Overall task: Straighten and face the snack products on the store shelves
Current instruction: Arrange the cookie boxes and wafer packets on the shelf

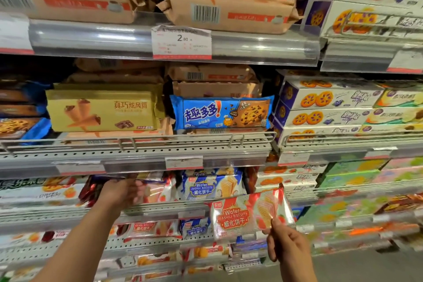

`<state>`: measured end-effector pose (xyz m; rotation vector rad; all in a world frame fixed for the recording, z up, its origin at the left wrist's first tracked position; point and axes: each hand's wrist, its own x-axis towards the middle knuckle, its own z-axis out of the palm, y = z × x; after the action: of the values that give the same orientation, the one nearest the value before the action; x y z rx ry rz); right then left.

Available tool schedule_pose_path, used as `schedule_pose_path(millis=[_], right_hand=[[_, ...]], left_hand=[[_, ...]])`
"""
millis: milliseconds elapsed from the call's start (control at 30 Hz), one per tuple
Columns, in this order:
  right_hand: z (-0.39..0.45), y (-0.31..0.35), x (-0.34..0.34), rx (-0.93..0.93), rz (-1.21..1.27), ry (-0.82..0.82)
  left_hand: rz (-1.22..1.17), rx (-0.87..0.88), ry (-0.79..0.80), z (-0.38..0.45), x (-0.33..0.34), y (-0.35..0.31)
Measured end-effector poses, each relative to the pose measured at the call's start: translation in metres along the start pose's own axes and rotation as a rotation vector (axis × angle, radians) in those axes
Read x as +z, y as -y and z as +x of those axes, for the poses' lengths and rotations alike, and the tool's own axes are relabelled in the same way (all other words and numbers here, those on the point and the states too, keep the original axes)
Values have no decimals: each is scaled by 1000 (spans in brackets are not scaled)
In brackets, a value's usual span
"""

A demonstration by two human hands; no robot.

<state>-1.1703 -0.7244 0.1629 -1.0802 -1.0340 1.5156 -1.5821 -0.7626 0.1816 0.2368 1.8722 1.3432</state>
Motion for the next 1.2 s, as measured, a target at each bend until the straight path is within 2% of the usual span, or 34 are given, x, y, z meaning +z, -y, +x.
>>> schedule_pose_path(millis=[233,433,633,733,967,1133,1200], right_hand=[[0,-4,7,46,4,22],[3,-11,11,63,-44,-3],[9,-16,33,100,-70,30],[11,-19,49,113,-87,74],[9,-19,104,80,-308,243],[26,-27,160,91,-284,274],[39,-35,190,169,-225,260]], left_hand=[[-142,67,16,-20,-5,4],[-74,81,-39,-41,-20,42],[-337,133,-51,-70,-30,59],[-422,156,-105,-79,-43,67],[-439,212,-58,-103,-64,81],[-550,274,-180,-110,-91,83],[-572,285,-210,-111,-103,82]])
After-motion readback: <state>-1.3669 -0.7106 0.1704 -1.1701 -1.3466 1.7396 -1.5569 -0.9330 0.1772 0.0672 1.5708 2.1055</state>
